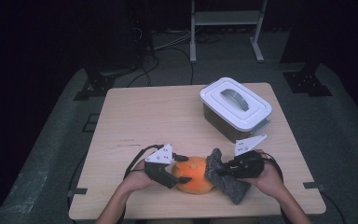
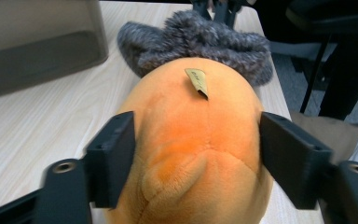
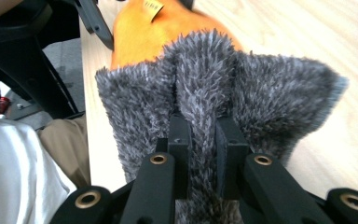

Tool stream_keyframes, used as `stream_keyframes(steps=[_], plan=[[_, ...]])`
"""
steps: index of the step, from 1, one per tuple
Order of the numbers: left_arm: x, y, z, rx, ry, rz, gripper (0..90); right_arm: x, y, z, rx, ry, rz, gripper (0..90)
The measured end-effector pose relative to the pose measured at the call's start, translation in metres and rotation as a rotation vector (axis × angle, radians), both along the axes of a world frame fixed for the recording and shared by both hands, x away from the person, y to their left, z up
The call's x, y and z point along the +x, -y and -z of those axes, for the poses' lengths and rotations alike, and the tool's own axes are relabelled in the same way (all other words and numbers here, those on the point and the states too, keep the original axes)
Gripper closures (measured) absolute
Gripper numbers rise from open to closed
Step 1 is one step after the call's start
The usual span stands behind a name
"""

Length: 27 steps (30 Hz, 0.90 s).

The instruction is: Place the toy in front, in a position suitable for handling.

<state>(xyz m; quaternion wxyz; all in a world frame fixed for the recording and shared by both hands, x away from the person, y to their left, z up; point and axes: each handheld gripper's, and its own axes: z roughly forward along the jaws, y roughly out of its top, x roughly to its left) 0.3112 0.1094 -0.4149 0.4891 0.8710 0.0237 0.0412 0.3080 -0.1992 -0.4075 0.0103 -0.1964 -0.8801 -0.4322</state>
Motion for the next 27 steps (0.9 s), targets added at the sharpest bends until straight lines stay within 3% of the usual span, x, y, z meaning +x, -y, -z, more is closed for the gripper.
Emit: stream_keyframes(steps=[3, 6, 9, 12, 18, 21, 23, 27], plan=[[-0.002, 0.001, 0.001, 0.008, 0.023, 0.048, 37.2, 0.0, -0.003, -0.012, 0.025, 0.029, -0.005, 78.4], [-0.003, -0.001, 0.001, 0.016, 0.018, 0.055, 37.2, 0.0, -0.013, -0.016, 0.021, 0.048, -0.033, 78.3], [0.001, -0.006, 0.002, 0.013, -0.011, 0.029, 35.0, -0.001, -0.019, -0.012, 0.017, 0.044, -0.048, 78.3], [0.004, -0.007, 0.002, 0.008, -0.035, -0.01, 28.9, 0.0, -0.013, -0.004, 0.008, 0.031, -0.027, 78.4], [0.001, -0.003, 0.002, 0.012, -0.005, 0.025, 33.2, 0.002, 0.008, 0.013, -0.018, -0.026, 0.022, 78.4], [0.0, -0.001, 0.002, 0.017, -0.003, 0.039, 36.7, 0.0, 0.008, 0.007, -0.008, -0.006, 0.024, 78.4], [0.001, -0.002, 0.003, 0.017, -0.009, 0.043, 37.9, -0.001, 0.004, -0.001, 0.023, 0.01, 0.008, 78.4], [0.004, -0.008, 0.004, 0.021, -0.02, 0.021, 39.3, 0.0, -0.009, -0.01, 0.034, 0.041, -0.019, 78.4]])
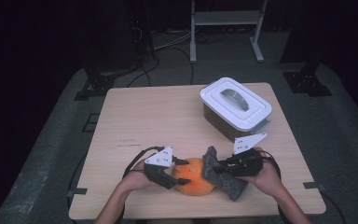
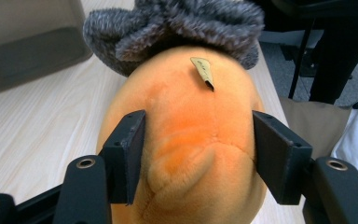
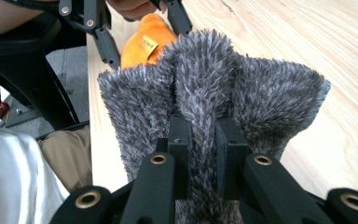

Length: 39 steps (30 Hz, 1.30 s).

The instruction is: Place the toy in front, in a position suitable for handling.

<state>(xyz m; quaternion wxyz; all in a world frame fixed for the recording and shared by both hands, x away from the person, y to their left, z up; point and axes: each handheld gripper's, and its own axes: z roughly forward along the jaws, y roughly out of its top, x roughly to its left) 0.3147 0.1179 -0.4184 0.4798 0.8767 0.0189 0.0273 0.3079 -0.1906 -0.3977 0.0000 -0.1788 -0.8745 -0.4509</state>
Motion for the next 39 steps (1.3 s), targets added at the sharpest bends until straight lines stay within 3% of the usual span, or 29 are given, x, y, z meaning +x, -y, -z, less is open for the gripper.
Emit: stream_keyframes(steps=[5, 10, 12, 15, 19, 23, 28, 34, 37, 39], plan=[[0.008, -0.015, 0.005, -0.016, -0.04, -0.034, 39.9, 0.004, 0.001, 0.012, -0.017, -0.023, 0.02, 78.3], [0.014, -0.02, 0.007, -0.034, -0.065, -0.047, 39.9, 0.007, 0.015, 0.031, -0.037, -0.08, 0.071, 78.2], [0.015, -0.022, 0.007, -0.034, -0.069, -0.055, 39.9, 0.007, 0.017, 0.028, -0.053, -0.066, 0.08, 78.2], [0.018, -0.026, 0.009, -0.052, -0.091, -0.069, 39.8, 0.007, 0.018, 0.015, -0.022, -0.039, 0.086, 78.1], [0.017, -0.023, 0.009, -0.046, -0.086, -0.069, 39.8, 0.008, 0.008, 0.005, 0.012, -0.01, 0.065, 78.1], [0.02, -0.027, 0.01, -0.06, -0.1, -0.096, 40.1, 0.01, 0.001, 0.014, -0.028, -0.026, 0.057, 78.1], [0.022, -0.027, 0.01, -0.074, -0.119, -0.105, 41.4, 0.012, 0.01, 0.026, -0.047, -0.058, 0.087, 78.1], [0.02, -0.019, 0.005, -0.086, -0.128, -0.101, 45.0, 0.01, 0.007, 0.0, 0.035, 0.003, 0.075, 78.0], [0.017, -0.013, 0.003, -0.093, -0.118, -0.101, 44.9, 0.009, -0.003, -0.007, 0.034, 0.02, 0.05, 78.0], [0.016, -0.012, 0.003, -0.09, -0.113, -0.093, 41.6, 0.009, -0.01, -0.003, 0.002, 0.026, 0.039, 78.0]])
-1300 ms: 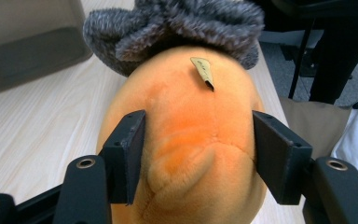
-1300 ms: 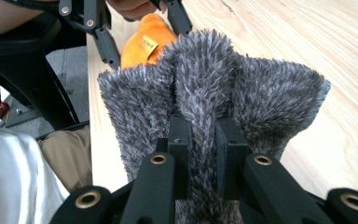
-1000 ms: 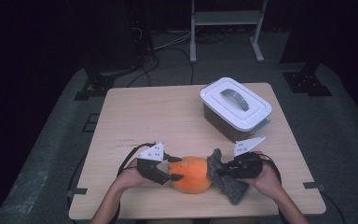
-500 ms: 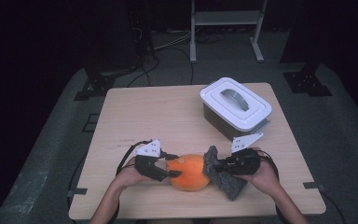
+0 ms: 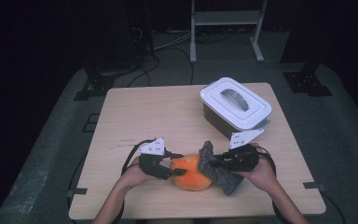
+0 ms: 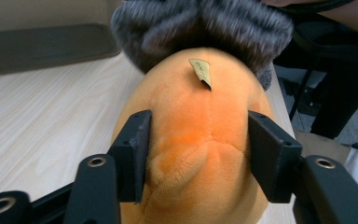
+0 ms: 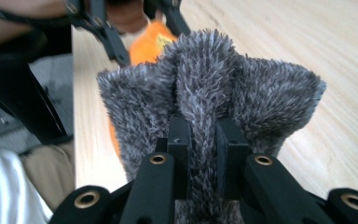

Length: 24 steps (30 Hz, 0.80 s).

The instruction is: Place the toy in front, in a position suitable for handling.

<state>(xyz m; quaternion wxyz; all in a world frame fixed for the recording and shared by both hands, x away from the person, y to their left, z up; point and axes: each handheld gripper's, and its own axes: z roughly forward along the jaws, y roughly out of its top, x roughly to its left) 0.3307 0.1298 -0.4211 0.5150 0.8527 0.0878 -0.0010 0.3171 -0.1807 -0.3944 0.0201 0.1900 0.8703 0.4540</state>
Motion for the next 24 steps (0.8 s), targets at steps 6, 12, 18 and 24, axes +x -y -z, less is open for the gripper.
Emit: stream_keyframes(steps=[6, 12, 18, 24], plan=[[0.001, 0.0, 0.003, -0.009, -0.013, -0.023, 16.0, 0.001, 0.012, 0.014, -0.016, -0.028, 0.028, 78.1], [0.005, 0.01, 0.017, -0.001, -0.063, 0.001, 15.8, 0.001, 0.031, 0.026, -0.007, -0.07, 0.066, 78.1], [-0.002, 0.01, 0.003, -0.018, -0.003, -0.034, 43.6, -0.003, 0.029, 0.006, -0.002, -0.012, 0.064, 78.3], [-0.008, 0.009, -0.017, -0.011, 0.057, -0.056, 47.3, -0.009, -0.001, -0.025, 0.029, 0.083, 0.0, 78.1]])
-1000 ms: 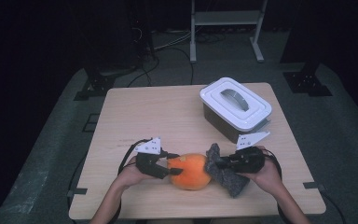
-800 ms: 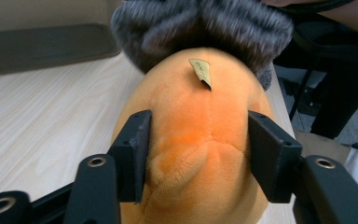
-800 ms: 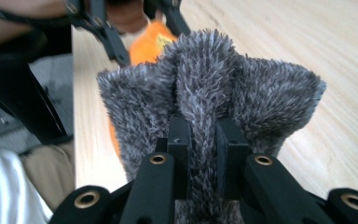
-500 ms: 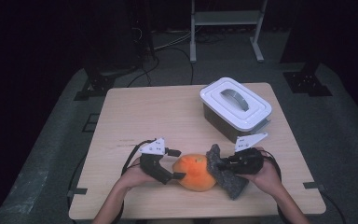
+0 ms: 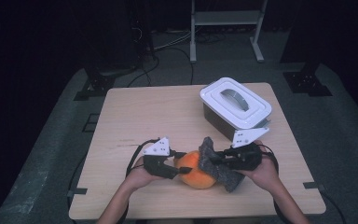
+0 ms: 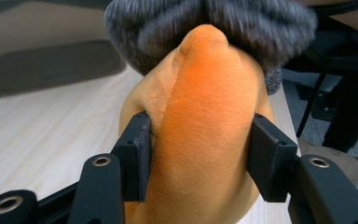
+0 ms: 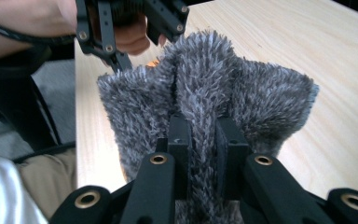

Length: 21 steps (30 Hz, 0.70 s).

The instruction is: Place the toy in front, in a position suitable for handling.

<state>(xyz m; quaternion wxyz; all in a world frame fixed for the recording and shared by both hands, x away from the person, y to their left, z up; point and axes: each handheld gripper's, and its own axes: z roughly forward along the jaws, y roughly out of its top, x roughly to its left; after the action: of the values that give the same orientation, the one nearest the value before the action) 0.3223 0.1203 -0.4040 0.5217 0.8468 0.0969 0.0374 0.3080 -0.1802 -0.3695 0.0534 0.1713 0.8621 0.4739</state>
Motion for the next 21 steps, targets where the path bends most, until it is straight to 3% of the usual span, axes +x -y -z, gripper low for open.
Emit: stream_keyframes(steps=[4, 7, 9, 12, 15, 16, 18, 21], plan=[[0.002, -0.014, -0.005, -0.014, -0.002, -0.046, 47.8, 0.006, -0.003, 0.011, -0.035, -0.018, 0.011, 78.1], [0.003, -0.017, -0.006, 0.004, -0.006, -0.057, 47.7, 0.01, -0.003, 0.039, -0.076, -0.094, 0.02, 78.0], [0.002, -0.014, -0.007, 0.02, 0.003, -0.055, 47.5, 0.009, -0.004, 0.048, -0.087, -0.114, 0.017, 77.9], [0.002, -0.011, -0.009, 0.017, 0.007, -0.065, 46.8, 0.007, 0.0, 0.039, -0.069, -0.085, 0.033, 78.1], [0.001, -0.004, -0.006, 0.037, 0.012, -0.067, 46.2, 0.003, 0.002, 0.018, 0.03, -0.054, 0.019, 78.1], [0.001, -0.001, -0.006, 0.026, 0.01, -0.065, 45.8, 0.002, 0.001, 0.012, 0.049, -0.042, 0.009, 78.1], [-0.001, 0.002, -0.007, 0.028, 0.02, -0.06, 44.1, 0.0, -0.005, 0.006, 0.05, -0.02, -0.001, 78.0], [-0.002, 0.004, -0.007, 0.029, 0.026, -0.056, 37.7, 0.002, -0.009, 0.013, 0.02, -0.023, -0.002, 78.1]])
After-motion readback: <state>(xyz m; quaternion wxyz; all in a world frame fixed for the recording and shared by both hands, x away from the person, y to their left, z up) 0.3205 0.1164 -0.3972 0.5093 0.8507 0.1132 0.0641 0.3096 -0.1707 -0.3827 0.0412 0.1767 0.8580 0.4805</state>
